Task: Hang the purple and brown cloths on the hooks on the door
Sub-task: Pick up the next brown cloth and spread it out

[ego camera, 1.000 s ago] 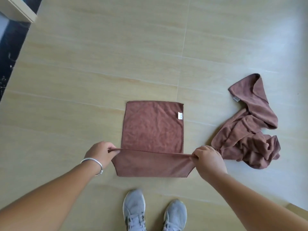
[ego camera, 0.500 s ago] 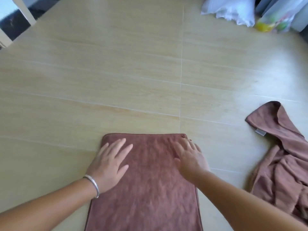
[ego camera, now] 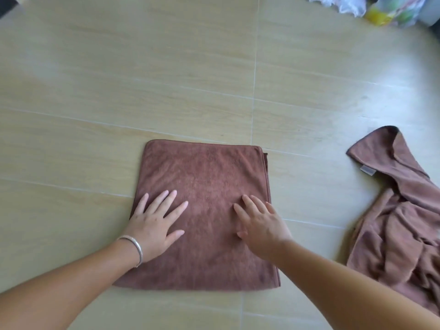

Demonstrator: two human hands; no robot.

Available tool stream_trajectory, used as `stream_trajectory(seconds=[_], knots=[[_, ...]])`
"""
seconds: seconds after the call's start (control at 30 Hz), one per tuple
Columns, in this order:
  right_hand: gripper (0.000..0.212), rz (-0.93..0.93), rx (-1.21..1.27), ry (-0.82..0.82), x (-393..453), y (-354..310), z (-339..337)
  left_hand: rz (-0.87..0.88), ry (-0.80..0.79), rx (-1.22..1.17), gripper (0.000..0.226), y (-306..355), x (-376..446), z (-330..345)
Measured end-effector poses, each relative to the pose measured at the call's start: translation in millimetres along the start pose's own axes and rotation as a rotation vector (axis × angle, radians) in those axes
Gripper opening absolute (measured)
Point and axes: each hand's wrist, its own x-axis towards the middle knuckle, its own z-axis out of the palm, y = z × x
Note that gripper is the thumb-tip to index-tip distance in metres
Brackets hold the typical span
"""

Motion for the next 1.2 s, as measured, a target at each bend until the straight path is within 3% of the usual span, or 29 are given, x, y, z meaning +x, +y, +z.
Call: stream_trajectory(seconds=[0.13, 0.33, 0.4, 0.53, 0.7, 0.8, 0.9, 1.13, 1.2], knots=[[0.077, -0.129, 0.015, -0.018, -22.2, -11.0, 6.9, 0.040, 0.019, 0.001, 0.062, -0.5, -16.3, 3.1], [0.100, -0.330, -0.072, 0.012, -72.0, -0.3, 39.3, 0.227, -0.003, 0.043, 0.090, -7.4, -93.2, 44.9], [0.094, -0.371, -0.125, 0.025, -73.2, 9.1, 44.1, 0.251, -0.011, 0.072, 0.090, -12.2, -96.1, 46.6], [0.062, -0.408, -0.173, 0.104, -71.0, 11.6, 42.9, 0.270, 0.024, 0.062, 0.059, -15.3, -84.6, 29.4], [0.053, -0.248, -0.126, 0.103, -83.1, 3.4, -2.0, 0.234, -0.085, 0.111, 0.069, -11.0, -83.2, -3.4], [0.048, -0.106, -0.037, 0.093, -105.8, 5.6, -55.3, 0.069, -0.337, 0.128, 0.063, -18.4, -93.4, -48.9], [0.055, -0.041, 0.046, 0.021, -131.5, 13.2, -112.2, 0.055, -0.343, 0.077, 0.061, -23.8, -108.6, -109.4], [0.038, 0.001, 0.089, 0.022, -202.5, 28.0, -264.9, -0.021, -0.316, -0.049, 0.045, -27.2, -161.4, -285.8], [0.042, -0.005, 0.122, 0.003, -228.5, 28.2, -326.4, -0.029, -0.329, -0.046, 0.046, -29.3, -182.8, -350.6]])
